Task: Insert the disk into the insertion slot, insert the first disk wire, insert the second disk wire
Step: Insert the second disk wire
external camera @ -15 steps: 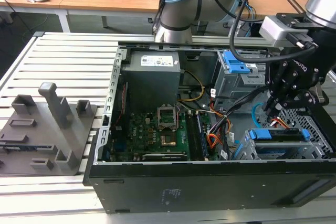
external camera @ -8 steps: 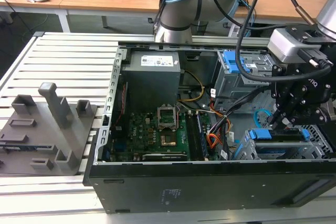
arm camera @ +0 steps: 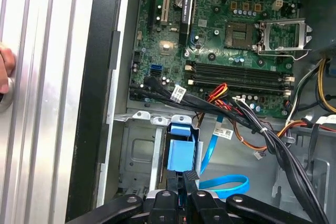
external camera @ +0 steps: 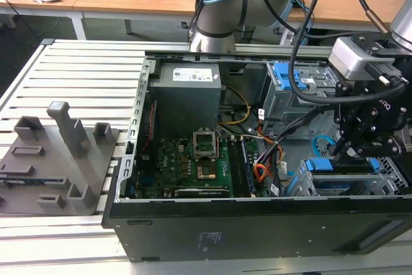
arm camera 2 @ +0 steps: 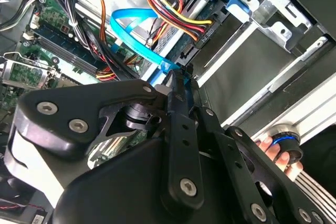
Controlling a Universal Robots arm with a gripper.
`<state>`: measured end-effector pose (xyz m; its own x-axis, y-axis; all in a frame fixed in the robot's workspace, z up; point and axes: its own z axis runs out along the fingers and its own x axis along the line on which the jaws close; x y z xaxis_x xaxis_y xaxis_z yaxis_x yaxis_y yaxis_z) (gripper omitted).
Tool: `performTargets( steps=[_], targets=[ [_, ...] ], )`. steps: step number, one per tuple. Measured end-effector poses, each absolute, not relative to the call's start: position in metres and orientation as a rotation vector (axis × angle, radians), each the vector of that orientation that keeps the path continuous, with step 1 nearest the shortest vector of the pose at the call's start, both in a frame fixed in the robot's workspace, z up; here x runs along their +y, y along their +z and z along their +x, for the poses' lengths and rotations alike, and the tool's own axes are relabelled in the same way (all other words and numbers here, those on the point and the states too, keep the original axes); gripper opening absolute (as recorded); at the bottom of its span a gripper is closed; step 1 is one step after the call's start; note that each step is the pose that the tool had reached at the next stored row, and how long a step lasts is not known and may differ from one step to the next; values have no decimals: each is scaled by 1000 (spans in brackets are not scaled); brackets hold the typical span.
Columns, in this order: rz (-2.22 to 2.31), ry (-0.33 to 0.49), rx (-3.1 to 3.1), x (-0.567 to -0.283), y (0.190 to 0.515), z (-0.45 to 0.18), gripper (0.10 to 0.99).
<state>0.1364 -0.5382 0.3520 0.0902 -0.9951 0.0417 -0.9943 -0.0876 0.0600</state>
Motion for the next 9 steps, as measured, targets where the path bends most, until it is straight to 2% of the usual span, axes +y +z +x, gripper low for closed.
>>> performTargets(
  steps=[9],
  targets=[
    [2271,-28,-2077,-537,346,145,161]
  ],
)
